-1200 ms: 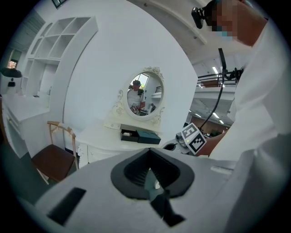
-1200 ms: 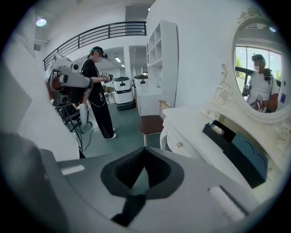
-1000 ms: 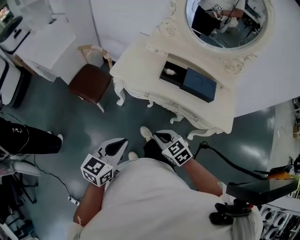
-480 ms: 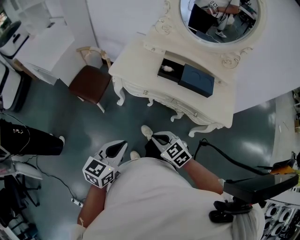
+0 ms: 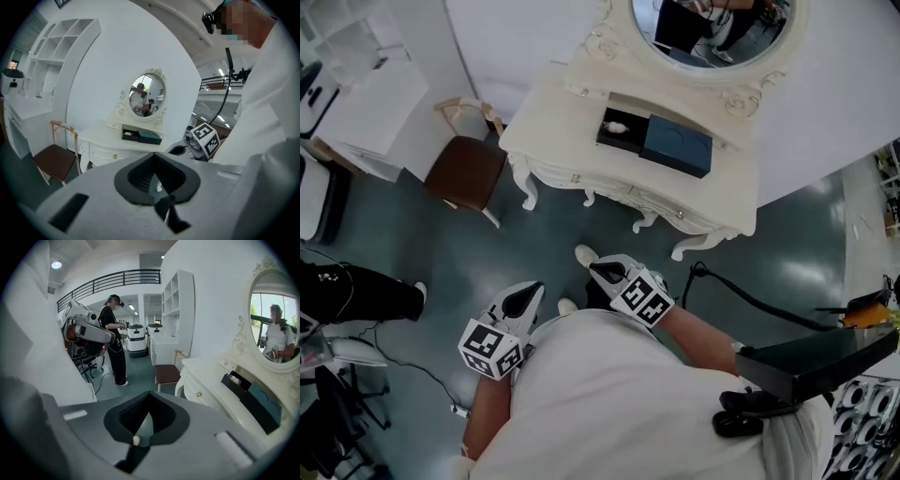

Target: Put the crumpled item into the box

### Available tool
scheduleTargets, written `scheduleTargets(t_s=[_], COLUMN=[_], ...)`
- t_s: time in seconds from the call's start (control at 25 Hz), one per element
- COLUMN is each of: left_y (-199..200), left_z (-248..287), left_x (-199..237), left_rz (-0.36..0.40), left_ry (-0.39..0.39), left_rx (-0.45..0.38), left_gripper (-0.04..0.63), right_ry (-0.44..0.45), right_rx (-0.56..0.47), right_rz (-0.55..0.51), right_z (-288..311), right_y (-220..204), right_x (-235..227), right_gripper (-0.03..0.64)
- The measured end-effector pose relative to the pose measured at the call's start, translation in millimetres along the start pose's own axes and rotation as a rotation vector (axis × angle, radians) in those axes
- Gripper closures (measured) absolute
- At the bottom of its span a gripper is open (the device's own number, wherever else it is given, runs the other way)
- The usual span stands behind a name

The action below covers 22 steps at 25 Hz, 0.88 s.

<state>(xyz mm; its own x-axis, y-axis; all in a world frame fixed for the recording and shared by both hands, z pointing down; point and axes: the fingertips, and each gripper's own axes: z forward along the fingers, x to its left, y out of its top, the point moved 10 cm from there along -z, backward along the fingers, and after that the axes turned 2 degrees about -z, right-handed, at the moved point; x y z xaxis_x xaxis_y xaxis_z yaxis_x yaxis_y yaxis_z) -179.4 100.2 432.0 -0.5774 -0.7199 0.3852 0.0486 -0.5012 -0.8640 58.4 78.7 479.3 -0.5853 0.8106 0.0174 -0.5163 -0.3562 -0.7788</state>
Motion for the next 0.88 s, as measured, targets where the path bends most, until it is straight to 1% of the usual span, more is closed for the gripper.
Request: scheduleTargets(t_s=[0.28,0.88], left_y=[-2.4,10.0], left_z=[-1.1,18.6], left_x=[0.5,9.3], left_rz=[-0.012,-0.006], left_ry=[0.008,-0.018], left_rx=[0.008,0.034], left_gripper=[0.597,0.597], right_ry=[0.014,0.008], right_rx=[0.000,0.004], right_rz=[-0.015,0.003], right_z=[1.7,3.8], right_y=[5.5,4.4], right_x=[0.4,-16.6], right_gripper=[0.617,0.617])
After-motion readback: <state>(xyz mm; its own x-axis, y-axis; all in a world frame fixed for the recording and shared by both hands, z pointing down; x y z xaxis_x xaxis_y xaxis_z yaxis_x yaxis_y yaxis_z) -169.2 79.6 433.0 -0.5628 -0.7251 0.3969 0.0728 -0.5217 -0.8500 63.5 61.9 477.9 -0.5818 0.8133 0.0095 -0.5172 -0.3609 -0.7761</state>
